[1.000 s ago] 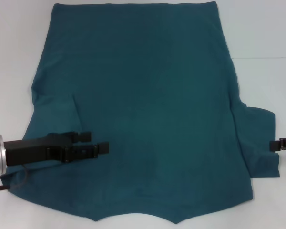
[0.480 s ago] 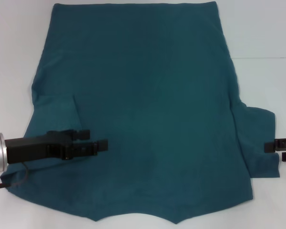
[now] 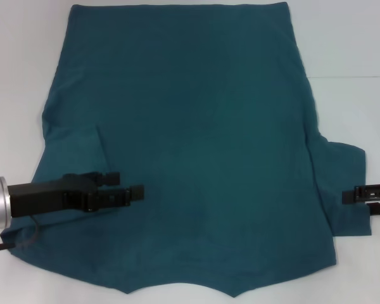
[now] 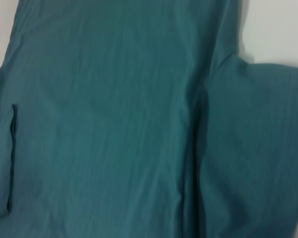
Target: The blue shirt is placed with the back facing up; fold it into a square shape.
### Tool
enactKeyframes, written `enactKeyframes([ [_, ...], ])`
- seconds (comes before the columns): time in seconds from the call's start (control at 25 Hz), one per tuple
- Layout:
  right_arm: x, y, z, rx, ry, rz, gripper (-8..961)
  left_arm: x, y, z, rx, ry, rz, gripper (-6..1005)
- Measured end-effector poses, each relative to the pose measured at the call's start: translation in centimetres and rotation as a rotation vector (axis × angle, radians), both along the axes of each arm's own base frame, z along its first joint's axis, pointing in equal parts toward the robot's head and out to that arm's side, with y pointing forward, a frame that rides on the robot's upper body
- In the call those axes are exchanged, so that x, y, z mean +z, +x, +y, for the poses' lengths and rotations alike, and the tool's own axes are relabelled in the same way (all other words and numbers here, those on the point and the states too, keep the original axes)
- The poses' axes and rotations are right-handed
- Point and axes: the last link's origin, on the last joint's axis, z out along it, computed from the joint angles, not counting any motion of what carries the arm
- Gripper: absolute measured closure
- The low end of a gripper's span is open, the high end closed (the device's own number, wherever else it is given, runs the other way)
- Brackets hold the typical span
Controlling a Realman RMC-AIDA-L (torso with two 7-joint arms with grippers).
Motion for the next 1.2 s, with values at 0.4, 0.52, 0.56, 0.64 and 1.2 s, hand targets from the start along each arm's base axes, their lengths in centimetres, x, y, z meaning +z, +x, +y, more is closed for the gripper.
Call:
enactKeyframes([
  [0.4, 0.3, 0.2, -0.6, -0.024, -0.023, 0.016, 80, -0.1, 0.0, 0.0, 0.003, 0.004, 0.002, 51],
  [0.52, 0.3, 0.2, -0.6, -0.023, -0.026, 0.014, 82, -0.1, 0.0, 0.1, 0.007, 0.008, 0.003, 51],
  [0.56, 0.3, 0.2, -0.6, -0.023, -0.028, 0.013, 83, -0.1, 0.0, 0.1, 0.007, 0.008, 0.003, 52],
  [0.64, 0.3, 0.2, -0.6, -0.022, -0.030, 0.012, 85, -0.2, 0.0, 0.1, 0.007, 0.008, 0.003, 52],
  [1.2, -0.8, -0.7, 0.2, 0.012, -0.008, 0.021, 97, -0.2, 0.0, 0.1, 0.006, 0.008, 0.003, 56],
])
